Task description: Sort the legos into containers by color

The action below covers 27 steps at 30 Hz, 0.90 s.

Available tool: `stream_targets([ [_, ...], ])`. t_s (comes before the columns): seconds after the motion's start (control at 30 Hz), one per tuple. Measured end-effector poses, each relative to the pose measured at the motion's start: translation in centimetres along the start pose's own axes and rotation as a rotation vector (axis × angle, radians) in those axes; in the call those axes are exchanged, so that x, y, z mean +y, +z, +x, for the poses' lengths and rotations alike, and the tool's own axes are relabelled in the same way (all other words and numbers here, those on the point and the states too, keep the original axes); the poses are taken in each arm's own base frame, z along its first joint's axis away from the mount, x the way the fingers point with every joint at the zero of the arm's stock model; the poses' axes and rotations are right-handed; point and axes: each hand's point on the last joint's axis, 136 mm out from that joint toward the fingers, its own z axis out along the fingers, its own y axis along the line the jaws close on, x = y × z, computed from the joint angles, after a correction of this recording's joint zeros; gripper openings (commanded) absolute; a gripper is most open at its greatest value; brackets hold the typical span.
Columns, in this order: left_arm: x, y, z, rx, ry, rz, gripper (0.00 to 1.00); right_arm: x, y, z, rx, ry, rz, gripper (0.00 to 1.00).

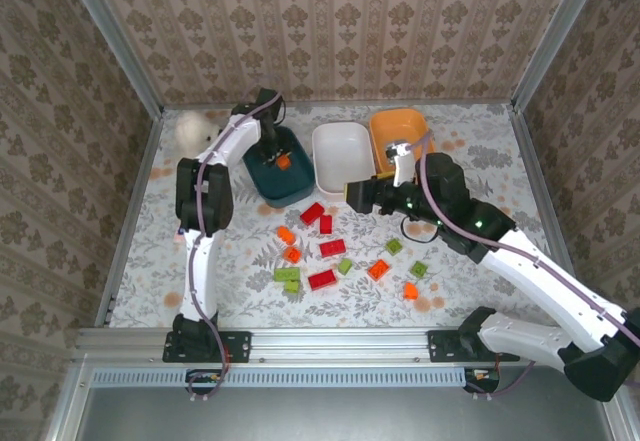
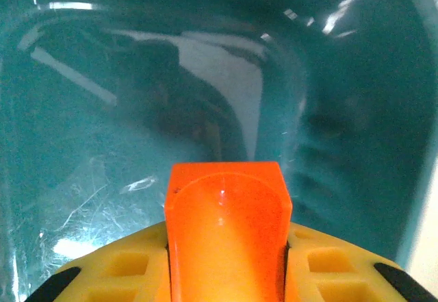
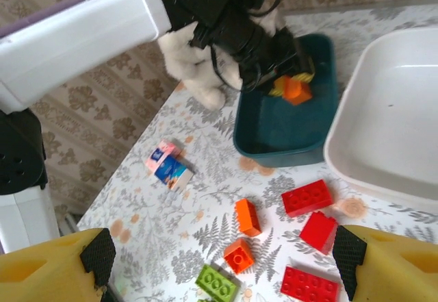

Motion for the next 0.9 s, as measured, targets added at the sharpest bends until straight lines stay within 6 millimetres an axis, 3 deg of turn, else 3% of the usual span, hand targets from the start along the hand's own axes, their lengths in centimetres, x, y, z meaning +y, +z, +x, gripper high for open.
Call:
stream_targets([
  [0.3, 0.4, 0.5, 1.1, 0.048, 0.013, 0.0, 0.62, -4.2, -1.8, 1.2, 0.014, 0.043, 0.228, 0.88],
  [0.5, 0.0, -0.5, 0.9, 0.034, 0.022, 0.015, 0.7, -10.1, -4.4, 4.2, 0.117, 0.241, 0.529, 0.77],
  [0.6, -1.2, -3.5, 0.9, -0.02, 0.078, 0.076, 0.8, -13.9, -5.8, 6.4, 0.198, 0.404, 0.707, 0.71],
  [0.73, -3.9, -11.3, 3.0, -0.139, 0.253, 0.248, 0.98, -17.3, -6.7, 12.0, 0.349, 0.58, 0.847, 0.65],
  [0.83, -5.7, -17.3, 7.7, -0.2, 0.425, 0.442, 1.0, -18.2, -7.1, 16.2, 0.468, 0.661, 0.906, 0.66],
  [0.9, -6.2, -20.2, 11.6, -0.193, 0.531, 0.574, 1.0, -18.6, -7.2, 18.1, 0.518, 0.702, 0.924, 0.66],
])
